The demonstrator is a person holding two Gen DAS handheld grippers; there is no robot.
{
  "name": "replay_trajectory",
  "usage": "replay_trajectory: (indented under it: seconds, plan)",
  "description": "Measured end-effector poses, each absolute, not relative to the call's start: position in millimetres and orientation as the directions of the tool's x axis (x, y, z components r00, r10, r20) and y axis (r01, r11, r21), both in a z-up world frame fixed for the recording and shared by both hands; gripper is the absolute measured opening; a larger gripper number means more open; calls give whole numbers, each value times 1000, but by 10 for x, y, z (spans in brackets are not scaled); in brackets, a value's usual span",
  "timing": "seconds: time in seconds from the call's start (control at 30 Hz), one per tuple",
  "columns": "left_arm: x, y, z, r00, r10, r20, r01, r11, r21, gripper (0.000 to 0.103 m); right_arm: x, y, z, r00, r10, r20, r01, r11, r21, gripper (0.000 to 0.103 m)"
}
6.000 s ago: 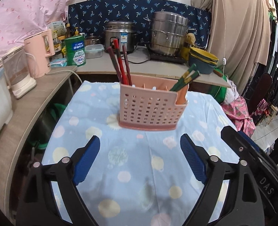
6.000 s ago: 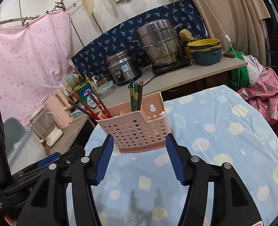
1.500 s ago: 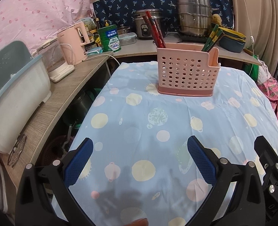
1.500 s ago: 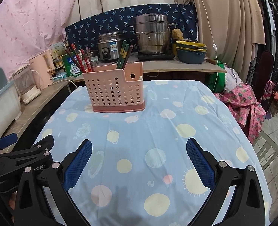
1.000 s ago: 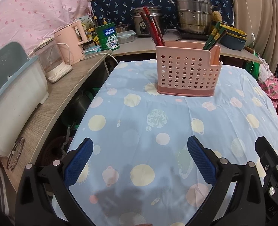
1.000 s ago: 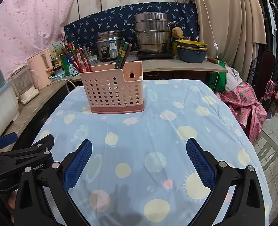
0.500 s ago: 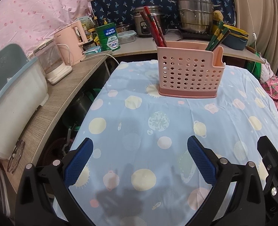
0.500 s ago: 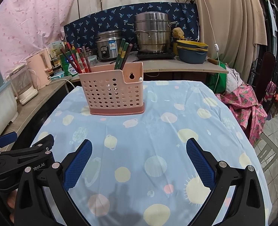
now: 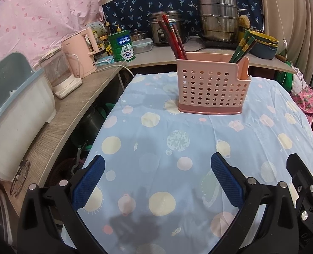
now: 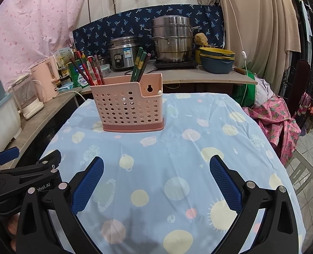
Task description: Organize utensils
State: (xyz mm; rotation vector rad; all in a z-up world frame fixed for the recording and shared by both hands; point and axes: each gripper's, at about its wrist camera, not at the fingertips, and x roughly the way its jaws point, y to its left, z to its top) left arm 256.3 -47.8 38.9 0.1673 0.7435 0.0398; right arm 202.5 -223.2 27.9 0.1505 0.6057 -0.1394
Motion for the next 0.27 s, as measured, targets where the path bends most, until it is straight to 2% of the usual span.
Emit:
replay_trajectory:
  seconds: [0.27]
  plan:
    - [2543,-489,398,741,99,-664,20,985,169,96,2020,-2230,278,812,-90,-577,178,979,98,96]
